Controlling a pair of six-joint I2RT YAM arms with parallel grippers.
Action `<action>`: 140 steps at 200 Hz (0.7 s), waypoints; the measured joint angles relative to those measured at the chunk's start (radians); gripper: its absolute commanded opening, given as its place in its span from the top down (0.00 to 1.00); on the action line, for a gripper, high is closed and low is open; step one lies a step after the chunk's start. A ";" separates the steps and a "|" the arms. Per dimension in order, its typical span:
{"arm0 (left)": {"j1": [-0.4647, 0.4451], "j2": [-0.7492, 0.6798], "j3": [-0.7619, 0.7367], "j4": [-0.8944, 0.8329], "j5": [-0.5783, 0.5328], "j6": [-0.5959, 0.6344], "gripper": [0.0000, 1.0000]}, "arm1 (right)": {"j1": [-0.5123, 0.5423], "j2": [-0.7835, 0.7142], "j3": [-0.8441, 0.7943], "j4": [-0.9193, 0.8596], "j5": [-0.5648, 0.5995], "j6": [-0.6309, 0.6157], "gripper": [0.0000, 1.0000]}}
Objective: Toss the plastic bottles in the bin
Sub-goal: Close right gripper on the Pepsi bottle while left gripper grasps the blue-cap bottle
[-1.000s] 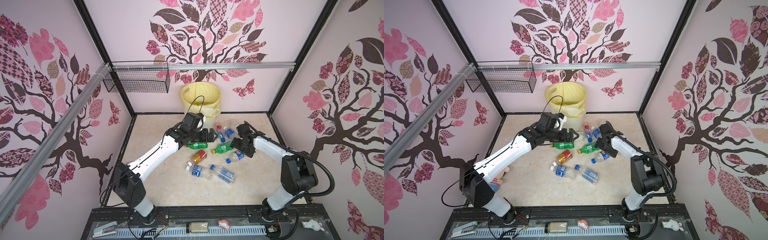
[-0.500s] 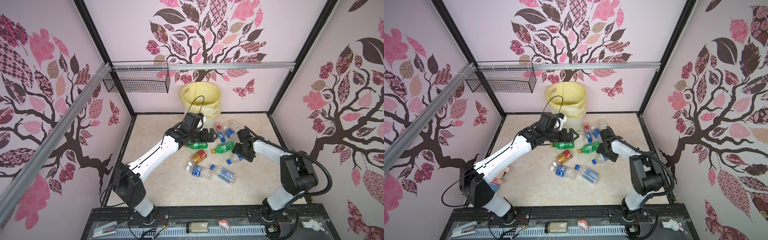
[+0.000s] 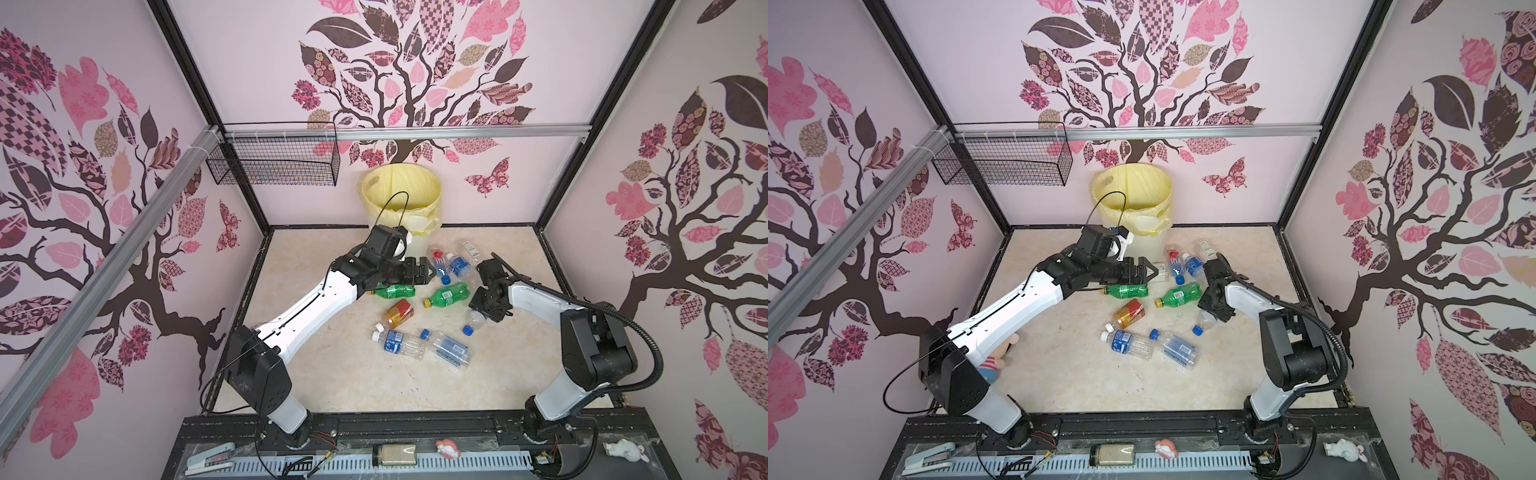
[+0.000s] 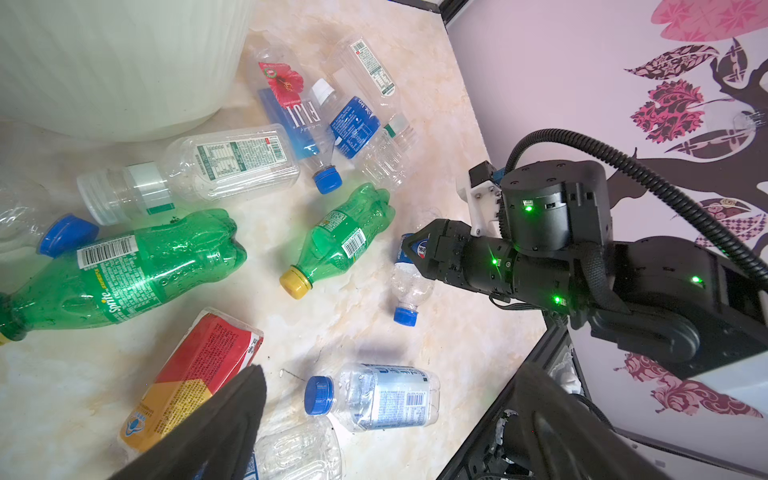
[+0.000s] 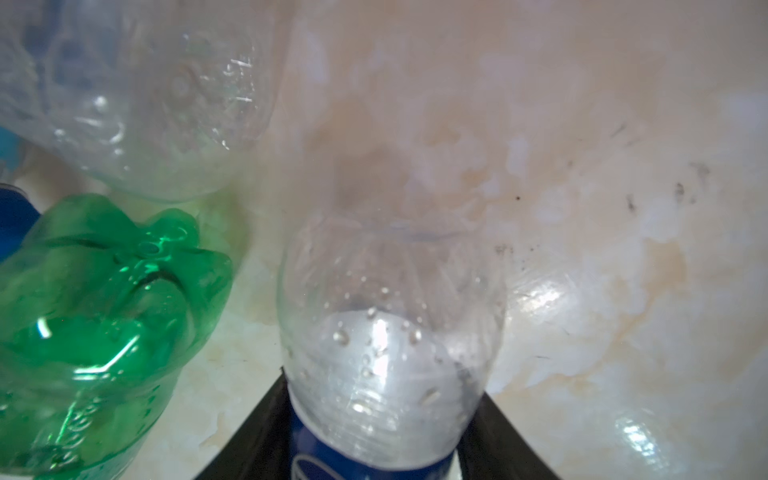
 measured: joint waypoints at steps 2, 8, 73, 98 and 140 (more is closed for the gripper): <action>0.000 0.000 0.000 0.000 0.000 0.000 0.03 | 0.000 0.000 0.000 0.000 0.000 0.000 0.43; 0.000 0.000 0.000 0.000 0.000 0.000 0.03 | 0.000 0.000 0.000 0.000 0.000 -0.002 0.43; 0.000 0.000 0.002 0.000 0.000 -0.003 0.03 | 0.000 -0.050 0.041 -0.055 0.001 -0.037 0.46; 0.000 0.000 0.002 -0.001 0.000 -0.007 0.03 | 0.000 -0.089 0.123 -0.085 0.001 -0.053 0.46; -0.011 0.000 0.002 -0.005 -0.001 -0.004 0.03 | -0.001 -0.112 0.302 -0.133 -0.021 -0.071 0.46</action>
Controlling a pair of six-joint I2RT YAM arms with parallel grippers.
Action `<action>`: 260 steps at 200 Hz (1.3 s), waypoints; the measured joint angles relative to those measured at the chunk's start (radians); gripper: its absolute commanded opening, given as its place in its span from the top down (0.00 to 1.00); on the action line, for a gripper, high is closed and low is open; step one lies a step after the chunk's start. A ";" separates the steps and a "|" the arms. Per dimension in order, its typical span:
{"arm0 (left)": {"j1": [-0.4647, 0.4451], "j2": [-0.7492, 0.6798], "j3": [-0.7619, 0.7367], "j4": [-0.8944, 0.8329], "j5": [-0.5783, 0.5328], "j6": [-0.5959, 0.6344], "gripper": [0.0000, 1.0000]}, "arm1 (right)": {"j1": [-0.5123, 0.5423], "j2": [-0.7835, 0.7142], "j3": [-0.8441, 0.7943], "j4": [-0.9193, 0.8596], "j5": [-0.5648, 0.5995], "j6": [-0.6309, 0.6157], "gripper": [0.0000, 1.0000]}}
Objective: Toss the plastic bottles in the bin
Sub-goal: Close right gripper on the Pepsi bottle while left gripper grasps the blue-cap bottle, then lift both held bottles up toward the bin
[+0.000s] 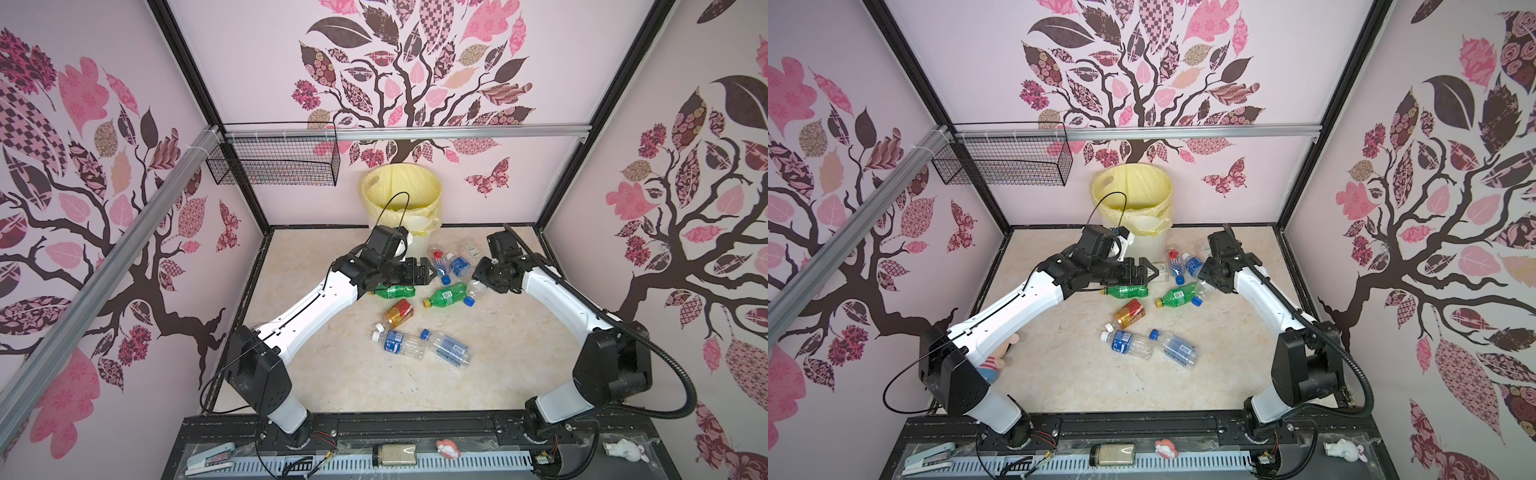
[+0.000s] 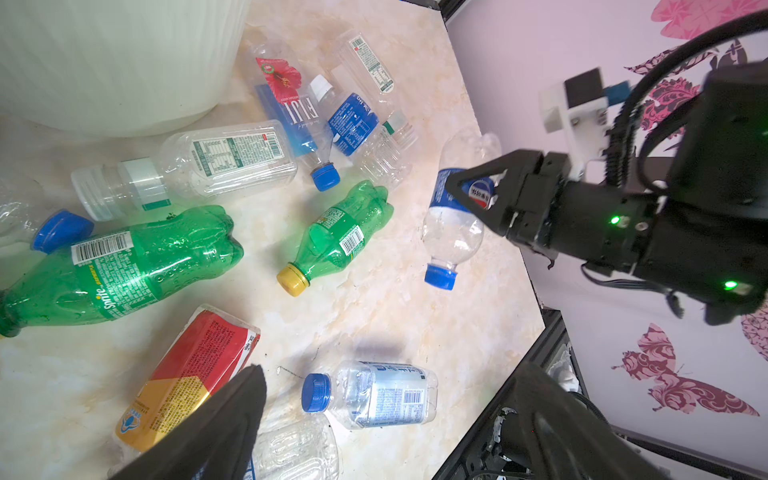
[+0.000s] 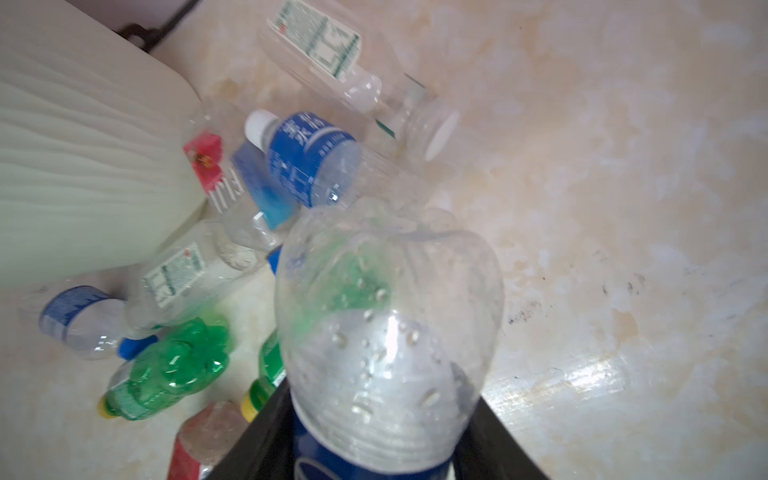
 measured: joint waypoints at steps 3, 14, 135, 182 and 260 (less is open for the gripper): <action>-0.001 0.000 0.000 0.000 0.000 0.001 0.03 | 0.000 0.000 0.012 -0.004 -0.003 0.000 0.46; -0.007 0.000 0.000 0.002 0.000 0.003 0.03 | 0.000 0.000 0.053 -0.015 -0.021 0.000 0.46; -0.032 0.114 0.092 0.058 0.044 0.008 0.04 | 0.078 0.008 0.280 -0.043 -0.225 0.055 0.46; -0.053 0.134 0.100 0.084 0.070 0.011 0.20 | 0.100 0.056 0.366 -0.045 -0.261 0.058 0.46; -0.057 0.164 0.138 0.097 0.061 0.001 0.54 | 0.100 0.079 0.389 -0.052 -0.282 0.057 0.46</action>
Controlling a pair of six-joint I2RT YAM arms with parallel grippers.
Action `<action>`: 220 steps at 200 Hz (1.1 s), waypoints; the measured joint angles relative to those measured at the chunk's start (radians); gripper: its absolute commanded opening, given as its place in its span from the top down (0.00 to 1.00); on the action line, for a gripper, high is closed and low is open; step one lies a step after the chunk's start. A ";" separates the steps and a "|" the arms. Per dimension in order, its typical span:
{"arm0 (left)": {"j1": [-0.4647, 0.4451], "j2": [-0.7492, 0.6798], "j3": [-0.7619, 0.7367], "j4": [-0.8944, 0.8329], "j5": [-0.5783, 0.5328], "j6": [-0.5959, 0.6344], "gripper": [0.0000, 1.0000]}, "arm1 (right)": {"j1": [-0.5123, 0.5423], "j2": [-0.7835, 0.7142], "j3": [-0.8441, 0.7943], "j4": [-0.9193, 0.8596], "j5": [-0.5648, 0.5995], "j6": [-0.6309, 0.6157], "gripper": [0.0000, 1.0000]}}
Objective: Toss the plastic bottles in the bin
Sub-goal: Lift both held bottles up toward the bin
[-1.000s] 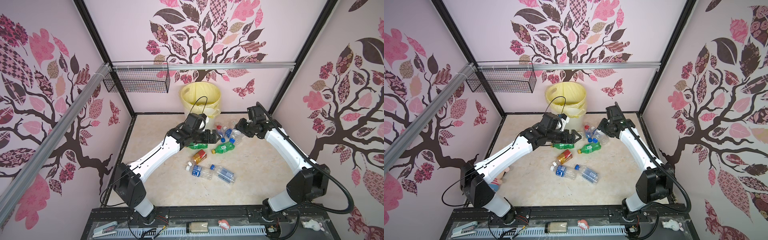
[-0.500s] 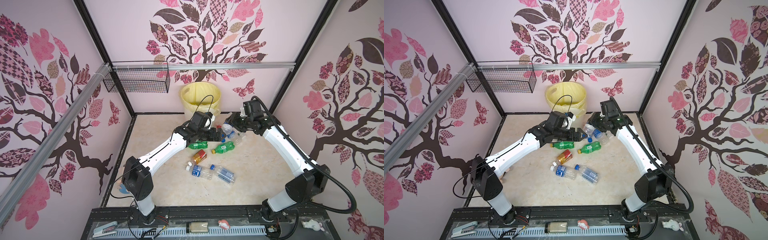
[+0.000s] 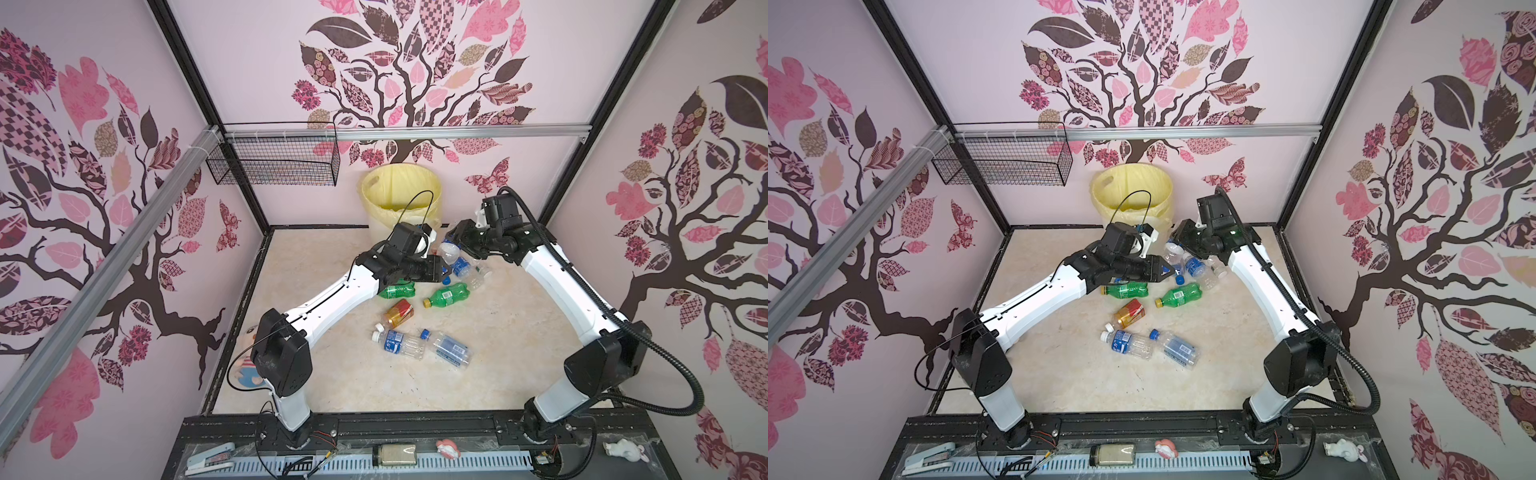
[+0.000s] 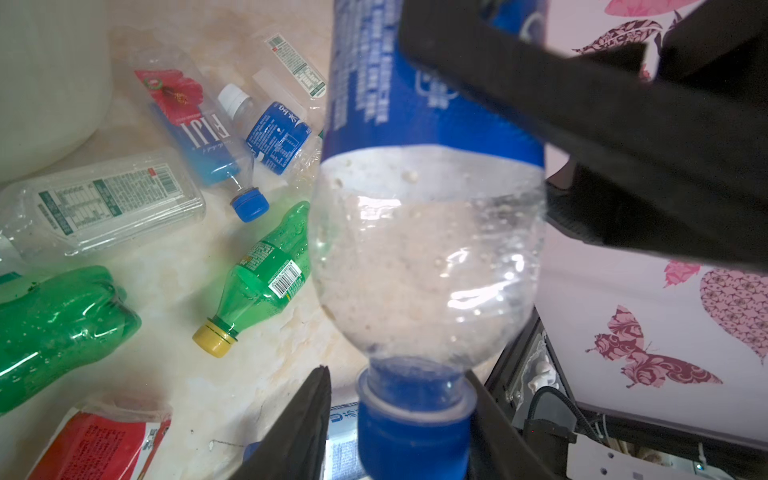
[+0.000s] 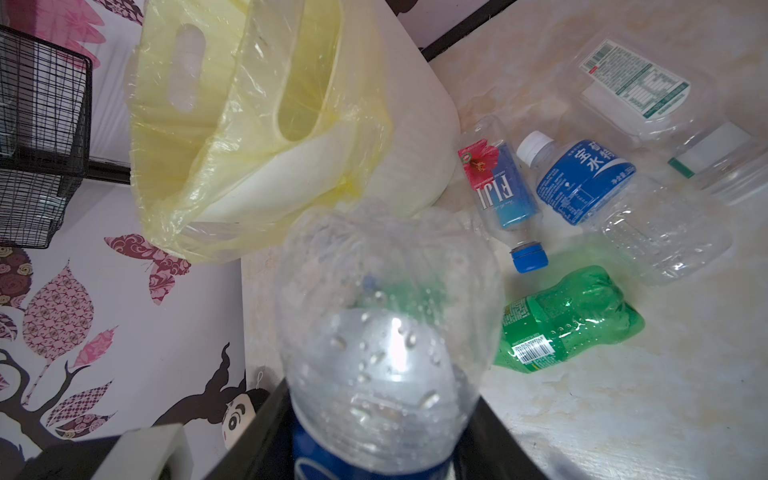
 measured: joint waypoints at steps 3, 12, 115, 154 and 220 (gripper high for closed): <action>0.000 0.001 0.003 0.000 0.000 -0.001 0.55 | 0.000 0.000 0.000 0.000 0.000 0.000 0.46; 0.000 0.002 0.010 0.002 -0.001 -0.001 0.58 | 0.000 0.000 0.000 0.000 0.000 0.000 0.46; 0.000 0.016 0.039 -0.003 -0.011 -0.016 0.89 | 0.000 0.000 0.000 0.001 -0.003 -0.003 0.38; -0.002 0.017 0.083 -0.052 -0.058 -0.011 0.91 | 0.000 0.000 0.020 -0.002 -0.007 -0.010 0.27; 0.014 0.017 0.121 -0.094 -0.156 0.014 0.91 | 0.000 -0.004 0.145 -0.011 0.037 -0.052 0.00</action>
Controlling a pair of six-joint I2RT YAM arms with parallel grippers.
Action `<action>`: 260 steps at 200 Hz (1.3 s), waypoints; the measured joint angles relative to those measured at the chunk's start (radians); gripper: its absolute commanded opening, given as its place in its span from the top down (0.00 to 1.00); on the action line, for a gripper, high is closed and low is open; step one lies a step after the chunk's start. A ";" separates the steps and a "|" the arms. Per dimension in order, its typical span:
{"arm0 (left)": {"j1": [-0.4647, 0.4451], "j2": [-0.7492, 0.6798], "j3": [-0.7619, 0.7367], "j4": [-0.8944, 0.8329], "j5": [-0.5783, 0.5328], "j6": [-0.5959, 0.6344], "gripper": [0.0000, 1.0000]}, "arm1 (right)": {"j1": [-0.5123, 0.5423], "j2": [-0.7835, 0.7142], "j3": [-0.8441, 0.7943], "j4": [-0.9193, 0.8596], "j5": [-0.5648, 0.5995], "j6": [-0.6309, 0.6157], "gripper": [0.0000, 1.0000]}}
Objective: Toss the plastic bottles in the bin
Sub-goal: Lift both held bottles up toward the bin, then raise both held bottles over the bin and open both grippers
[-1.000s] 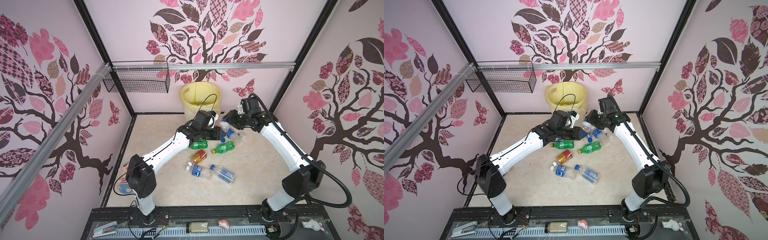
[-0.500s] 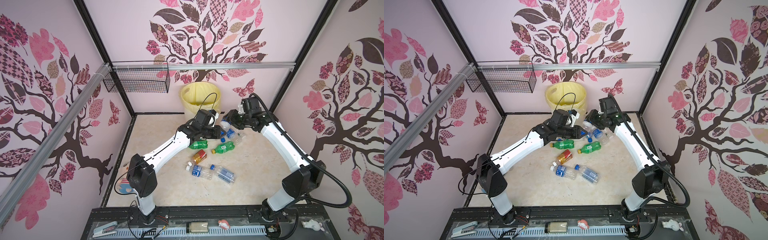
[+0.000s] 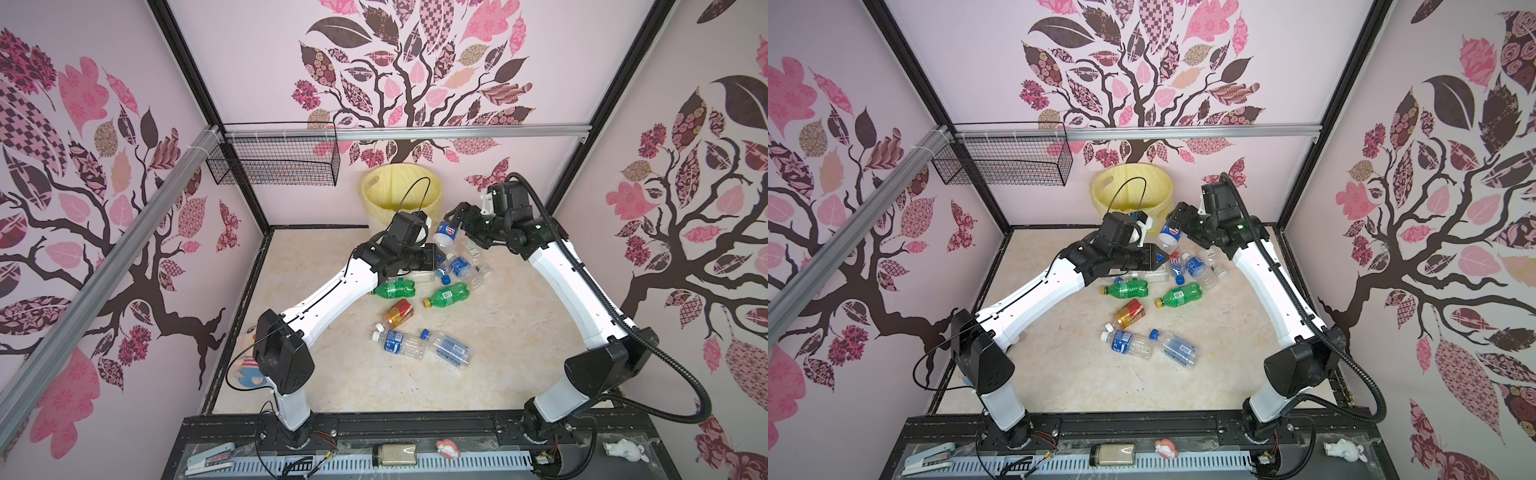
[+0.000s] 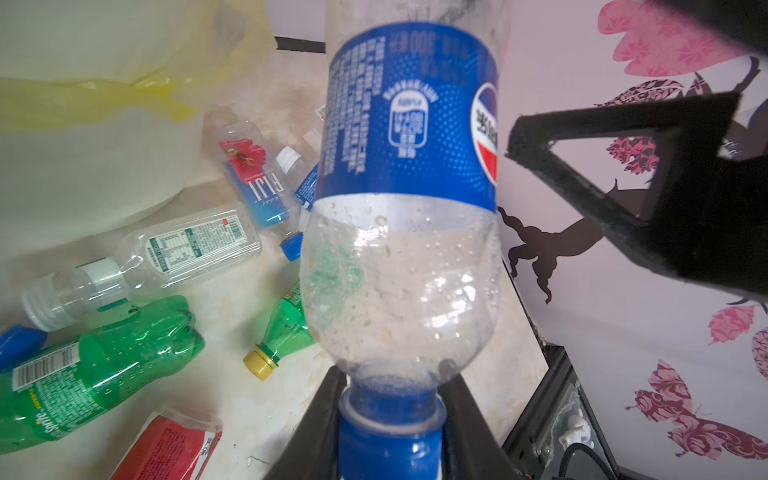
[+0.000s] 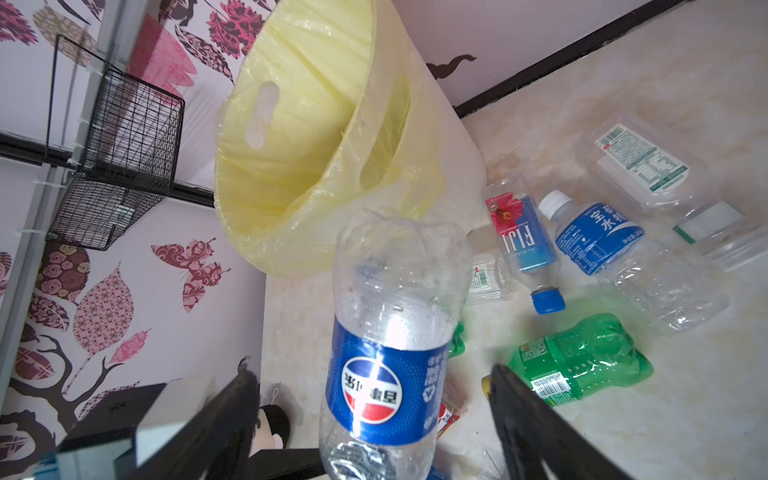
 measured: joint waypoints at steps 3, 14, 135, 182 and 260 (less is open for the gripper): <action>0.002 0.000 0.003 -0.006 -0.004 0.001 0.91 | 0.000 0.000 0.005 0.000 0.002 0.003 0.00; 0.011 0.000 0.021 -0.025 -0.023 0.009 0.91 | 0.000 0.000 0.030 -0.008 0.010 -0.010 0.00; 0.219 0.018 0.385 -0.029 -0.211 0.076 0.90 | 0.151 0.030 0.307 -0.083 0.158 -0.231 0.00; 0.253 0.093 0.514 0.029 -0.245 0.091 0.88 | 0.225 0.062 0.354 -0.095 0.202 -0.289 0.00; 0.249 0.101 0.568 0.197 -0.244 0.128 0.86 | 0.219 0.065 0.393 -0.094 0.237 -0.311 0.00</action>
